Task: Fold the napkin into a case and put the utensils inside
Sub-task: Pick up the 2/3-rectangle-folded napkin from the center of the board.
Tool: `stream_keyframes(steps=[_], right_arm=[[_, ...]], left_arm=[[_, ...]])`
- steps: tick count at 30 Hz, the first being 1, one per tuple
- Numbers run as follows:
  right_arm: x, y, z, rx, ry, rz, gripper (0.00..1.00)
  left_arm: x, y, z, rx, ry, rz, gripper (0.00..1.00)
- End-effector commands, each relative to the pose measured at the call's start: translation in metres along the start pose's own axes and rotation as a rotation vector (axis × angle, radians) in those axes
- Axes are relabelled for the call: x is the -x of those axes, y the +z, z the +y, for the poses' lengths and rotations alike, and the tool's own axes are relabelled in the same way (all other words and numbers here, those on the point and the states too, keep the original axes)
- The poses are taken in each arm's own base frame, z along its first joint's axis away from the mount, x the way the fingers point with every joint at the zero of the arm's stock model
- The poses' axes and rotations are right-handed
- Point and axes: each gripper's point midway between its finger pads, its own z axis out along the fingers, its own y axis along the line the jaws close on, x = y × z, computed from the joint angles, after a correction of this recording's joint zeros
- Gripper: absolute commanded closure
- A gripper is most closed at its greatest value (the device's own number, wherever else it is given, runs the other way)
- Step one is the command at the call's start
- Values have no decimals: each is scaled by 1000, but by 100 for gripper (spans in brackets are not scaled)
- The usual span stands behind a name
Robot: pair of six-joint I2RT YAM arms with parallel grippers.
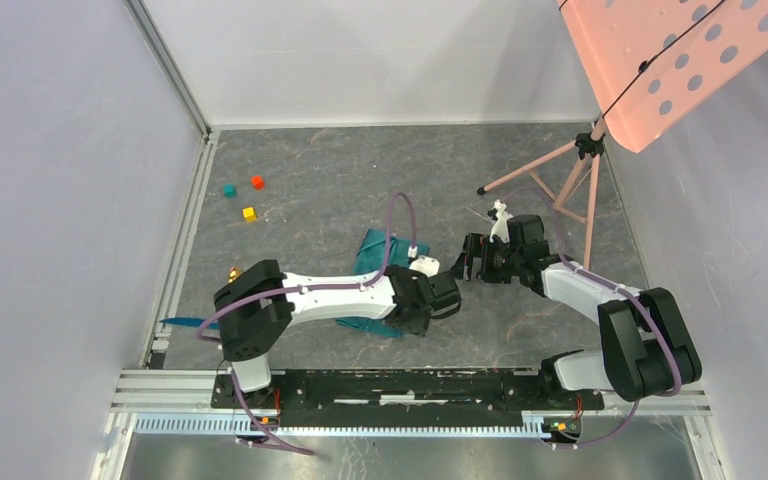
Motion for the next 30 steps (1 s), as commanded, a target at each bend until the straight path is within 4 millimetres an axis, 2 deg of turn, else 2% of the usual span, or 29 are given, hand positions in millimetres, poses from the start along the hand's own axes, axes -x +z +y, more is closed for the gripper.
stream_keyframes(steps=[1, 5, 11, 14, 19, 26, 30], right_arm=[[12, -5, 15, 70, -32, -61, 2], [10, -3, 21, 119, -21, -71, 2], [6, 3, 20, 128, -6, -59, 2], [4, 7, 23, 153, 7, -54, 2], [-1, 11, 42, 258, 83, -44, 2], [0, 23, 76, 366, 237, -44, 2], [1, 23, 87, 391, 347, -89, 2]], left_arm=[[8, 1, -13, 16, -27, -29, 45], [4, 12, -12, 49, -14, -17, 51], [-3, 24, -3, 107, 2, 1, 61], [-4, 25, -1, 114, 3, 2, 72], [8, 7, 1, 77, -5, -54, 93], [19, -17, 6, 29, -30, -102, 94], [22, -26, 10, 20, -35, -120, 95]])
